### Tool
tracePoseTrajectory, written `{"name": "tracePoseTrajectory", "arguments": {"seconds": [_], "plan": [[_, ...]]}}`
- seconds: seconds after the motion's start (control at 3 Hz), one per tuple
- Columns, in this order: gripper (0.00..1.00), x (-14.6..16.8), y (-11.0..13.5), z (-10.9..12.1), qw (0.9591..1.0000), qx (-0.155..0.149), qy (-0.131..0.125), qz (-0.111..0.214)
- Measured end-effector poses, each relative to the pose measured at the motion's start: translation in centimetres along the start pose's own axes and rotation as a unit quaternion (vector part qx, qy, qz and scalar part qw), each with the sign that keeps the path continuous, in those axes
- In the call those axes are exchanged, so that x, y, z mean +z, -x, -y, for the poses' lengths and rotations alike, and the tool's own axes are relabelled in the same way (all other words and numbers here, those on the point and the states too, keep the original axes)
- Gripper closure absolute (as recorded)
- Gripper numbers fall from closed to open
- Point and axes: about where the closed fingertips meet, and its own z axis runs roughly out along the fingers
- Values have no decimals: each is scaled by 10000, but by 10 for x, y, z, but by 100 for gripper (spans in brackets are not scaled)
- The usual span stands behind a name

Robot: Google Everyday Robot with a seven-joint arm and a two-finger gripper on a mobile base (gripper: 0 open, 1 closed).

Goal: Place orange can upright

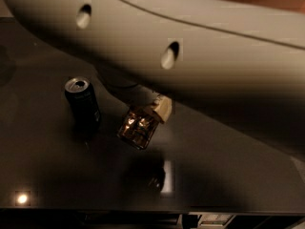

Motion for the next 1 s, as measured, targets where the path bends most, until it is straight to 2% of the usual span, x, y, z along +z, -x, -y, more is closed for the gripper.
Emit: {"name": "tracePoseTrajectory", "arguments": {"seconds": [0.33, 0.67, 1.0], "plan": [[100, -6, -29, -9, 9927, -929, -763, -12], [100, -9, -11, -1, 9931, -1066, -480, -32], [100, -12, -2, 2, 9982, -495, -346, -42]]}}
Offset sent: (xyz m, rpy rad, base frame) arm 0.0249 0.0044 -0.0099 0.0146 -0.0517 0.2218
